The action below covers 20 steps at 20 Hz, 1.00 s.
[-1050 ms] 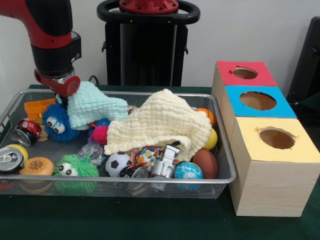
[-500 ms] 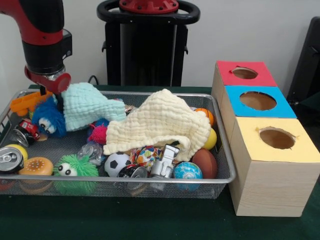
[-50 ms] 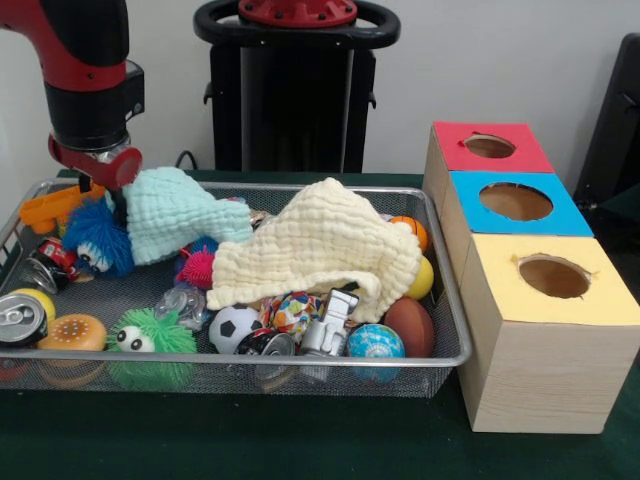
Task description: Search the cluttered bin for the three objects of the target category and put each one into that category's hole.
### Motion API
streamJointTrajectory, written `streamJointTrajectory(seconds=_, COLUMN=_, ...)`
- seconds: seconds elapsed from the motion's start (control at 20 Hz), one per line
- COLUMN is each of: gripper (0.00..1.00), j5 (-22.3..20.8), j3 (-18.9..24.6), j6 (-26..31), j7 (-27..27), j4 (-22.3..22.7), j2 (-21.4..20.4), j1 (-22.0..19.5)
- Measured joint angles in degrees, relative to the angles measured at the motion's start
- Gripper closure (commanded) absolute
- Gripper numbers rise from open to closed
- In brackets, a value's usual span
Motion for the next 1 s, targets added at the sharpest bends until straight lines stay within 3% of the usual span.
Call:
streamJointTrajectory(seconds=0.65, gripper=0.00, j5=1.66, j3=0.94, j6=0.13, j7=0.00, j4=-0.87, j2=-2.19, j1=2.42)
streamJointTrajectory(seconds=1.0, gripper=0.00, j5=3.04, j3=1.23, j6=0.17, j7=0.00, j4=-4.54, j2=-3.85, j1=5.15)
